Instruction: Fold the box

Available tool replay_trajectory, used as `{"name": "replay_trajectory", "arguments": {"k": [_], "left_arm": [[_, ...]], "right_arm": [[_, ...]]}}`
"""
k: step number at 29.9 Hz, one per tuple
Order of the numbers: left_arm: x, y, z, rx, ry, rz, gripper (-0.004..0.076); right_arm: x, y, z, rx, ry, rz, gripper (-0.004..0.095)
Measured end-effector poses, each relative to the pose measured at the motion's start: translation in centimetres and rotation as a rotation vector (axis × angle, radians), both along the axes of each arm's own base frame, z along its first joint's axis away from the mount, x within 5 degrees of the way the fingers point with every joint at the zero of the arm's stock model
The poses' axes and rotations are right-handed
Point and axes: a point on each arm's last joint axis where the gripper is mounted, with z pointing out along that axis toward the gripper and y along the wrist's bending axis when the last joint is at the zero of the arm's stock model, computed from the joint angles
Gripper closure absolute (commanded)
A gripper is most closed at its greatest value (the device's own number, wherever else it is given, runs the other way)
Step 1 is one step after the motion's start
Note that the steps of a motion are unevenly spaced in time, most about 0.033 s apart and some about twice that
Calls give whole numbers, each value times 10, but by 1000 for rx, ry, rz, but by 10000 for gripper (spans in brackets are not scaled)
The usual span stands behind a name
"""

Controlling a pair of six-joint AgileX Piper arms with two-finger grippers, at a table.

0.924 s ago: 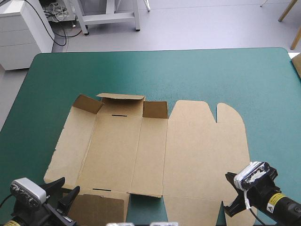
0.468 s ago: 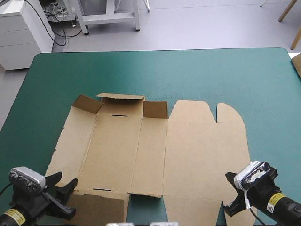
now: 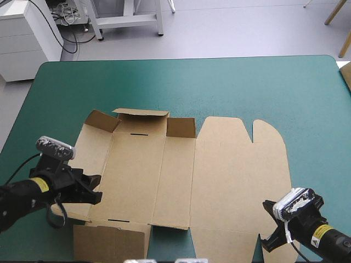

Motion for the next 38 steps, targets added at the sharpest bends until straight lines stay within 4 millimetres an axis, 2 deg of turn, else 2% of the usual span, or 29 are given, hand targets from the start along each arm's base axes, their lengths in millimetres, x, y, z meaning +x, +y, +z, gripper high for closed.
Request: {"name": "replay_trajectory", "arguments": {"k": [4, 8, 15, 21, 25, 38], "left_arm": [[27, -13, 1, 44, 162, -74, 355], [49, -23, -3, 56, 243, -118, 355], [66, -28, -10, 55, 274, -109, 355], [71, -11, -16, 234, 281, -38, 355], [77, 5, -18, 257, 293, 39, 355], [90, 85, -21, 45, 284, 198, 355]], "right_arm": [[0, 0, 0, 0, 0, 0, 929], [0, 0, 0, 0, 0, 0, 930], [0, 0, 0, 1, 1, 0, 929], [0, 0, 0, 1, 1, 0, 930], [0, 0, 0, 2, 1, 0, 929], [0, 0, 0, 2, 1, 1, 929]]}}
